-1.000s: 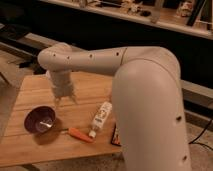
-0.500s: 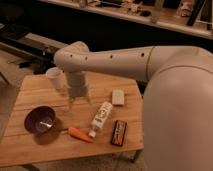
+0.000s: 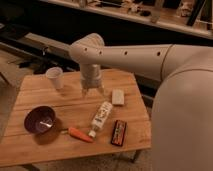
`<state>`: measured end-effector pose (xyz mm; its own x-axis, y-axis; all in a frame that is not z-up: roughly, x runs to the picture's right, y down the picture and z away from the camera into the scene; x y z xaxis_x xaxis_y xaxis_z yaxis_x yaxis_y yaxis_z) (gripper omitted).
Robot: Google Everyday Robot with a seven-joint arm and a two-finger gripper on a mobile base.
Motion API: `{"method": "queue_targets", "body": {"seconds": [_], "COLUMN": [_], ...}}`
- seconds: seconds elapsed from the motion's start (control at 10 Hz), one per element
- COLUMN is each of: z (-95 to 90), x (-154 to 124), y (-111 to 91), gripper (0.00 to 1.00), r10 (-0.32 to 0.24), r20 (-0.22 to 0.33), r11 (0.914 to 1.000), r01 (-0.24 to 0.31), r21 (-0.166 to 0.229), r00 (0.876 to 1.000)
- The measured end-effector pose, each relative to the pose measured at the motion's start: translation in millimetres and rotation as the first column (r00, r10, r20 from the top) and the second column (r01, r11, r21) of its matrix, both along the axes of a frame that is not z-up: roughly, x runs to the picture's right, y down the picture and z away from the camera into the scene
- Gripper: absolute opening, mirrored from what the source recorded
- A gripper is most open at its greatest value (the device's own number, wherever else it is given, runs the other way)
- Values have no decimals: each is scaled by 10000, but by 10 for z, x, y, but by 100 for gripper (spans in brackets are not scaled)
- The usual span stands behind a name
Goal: Move the arm in a circular motion
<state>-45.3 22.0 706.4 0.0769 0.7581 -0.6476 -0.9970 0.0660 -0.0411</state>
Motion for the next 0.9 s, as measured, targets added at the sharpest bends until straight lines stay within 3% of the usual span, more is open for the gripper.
{"method": "queue_targets", "body": {"seconds": [0.2,0.5,0.9], "z": [240,548,827], "x": [34,-177,-818], "y": [-219,-467,-641], "gripper": [65,65,65], "r10": [-123,-455,-1144], "r20": [-111,-43,573], "r11": [9998,9989,9934], "r01": [125,455,1139], "r21": [127,113,109], "r00": [9999,9990,9918]}}
